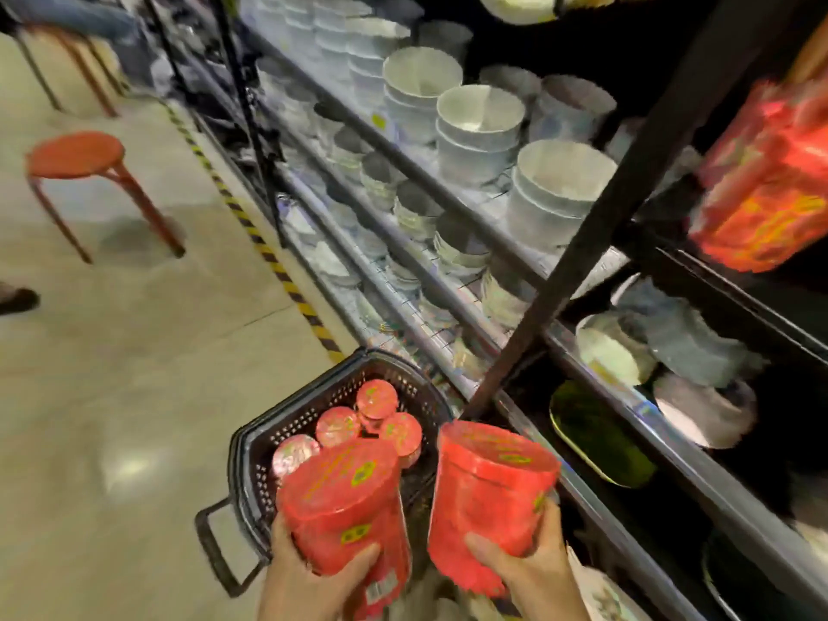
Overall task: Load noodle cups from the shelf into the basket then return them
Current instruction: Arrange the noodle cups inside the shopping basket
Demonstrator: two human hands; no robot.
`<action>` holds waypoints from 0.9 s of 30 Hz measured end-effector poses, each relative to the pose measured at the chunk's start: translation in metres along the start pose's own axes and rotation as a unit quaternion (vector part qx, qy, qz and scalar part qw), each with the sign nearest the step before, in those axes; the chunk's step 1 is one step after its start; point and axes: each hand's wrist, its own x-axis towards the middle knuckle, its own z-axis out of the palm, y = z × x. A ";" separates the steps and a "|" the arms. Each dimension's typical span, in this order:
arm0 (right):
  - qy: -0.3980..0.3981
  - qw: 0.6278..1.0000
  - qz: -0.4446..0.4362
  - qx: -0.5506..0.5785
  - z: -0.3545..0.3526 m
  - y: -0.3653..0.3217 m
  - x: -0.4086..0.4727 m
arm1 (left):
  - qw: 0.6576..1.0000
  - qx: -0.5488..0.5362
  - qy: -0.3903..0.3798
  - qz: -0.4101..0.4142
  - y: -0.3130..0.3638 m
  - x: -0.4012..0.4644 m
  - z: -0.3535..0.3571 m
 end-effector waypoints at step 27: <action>-0.267 0.898 0.121 -0.328 0.142 0.173 0.321 | 0.896 0.099 0.264 -0.344 -0.251 0.172 0.034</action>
